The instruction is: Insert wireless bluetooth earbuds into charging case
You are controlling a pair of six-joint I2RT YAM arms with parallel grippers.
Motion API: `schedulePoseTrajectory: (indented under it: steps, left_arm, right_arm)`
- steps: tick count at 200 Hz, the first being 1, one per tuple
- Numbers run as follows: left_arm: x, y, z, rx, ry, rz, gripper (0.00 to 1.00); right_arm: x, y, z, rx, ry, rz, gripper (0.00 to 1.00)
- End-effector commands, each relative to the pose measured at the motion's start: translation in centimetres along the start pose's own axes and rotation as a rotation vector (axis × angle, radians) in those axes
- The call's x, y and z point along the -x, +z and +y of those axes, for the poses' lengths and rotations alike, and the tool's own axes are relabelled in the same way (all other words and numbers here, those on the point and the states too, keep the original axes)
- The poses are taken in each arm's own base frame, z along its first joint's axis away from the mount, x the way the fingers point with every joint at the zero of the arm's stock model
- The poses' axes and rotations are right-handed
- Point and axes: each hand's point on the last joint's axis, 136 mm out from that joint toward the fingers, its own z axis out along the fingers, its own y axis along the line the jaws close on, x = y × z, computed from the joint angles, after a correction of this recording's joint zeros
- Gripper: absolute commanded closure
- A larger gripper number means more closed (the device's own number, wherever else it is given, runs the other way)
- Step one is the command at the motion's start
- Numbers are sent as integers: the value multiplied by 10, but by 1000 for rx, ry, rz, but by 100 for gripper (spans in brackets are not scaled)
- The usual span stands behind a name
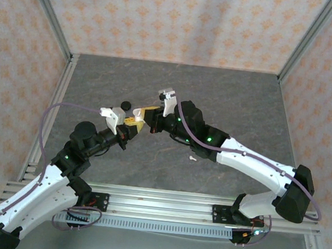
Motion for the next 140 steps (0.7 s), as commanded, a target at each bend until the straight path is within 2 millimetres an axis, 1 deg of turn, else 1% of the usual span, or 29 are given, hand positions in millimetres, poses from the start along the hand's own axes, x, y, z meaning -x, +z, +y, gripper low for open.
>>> schedulePoseTrajectory:
  steps: [1,35,140]
  left_arm:
    - [25,-6,-10,-23,47,-75,100]
    - [24,-7,-10,-22,51,-71,100]
    - [18,-5,-10,-24,59,-53,100]
  right_arm:
    - [6,-11,2,-29,-49,8,90]
    - [7,-12,3,-29,-54,10,90]
    - [22,-16,10,-23,-69,-9,89]
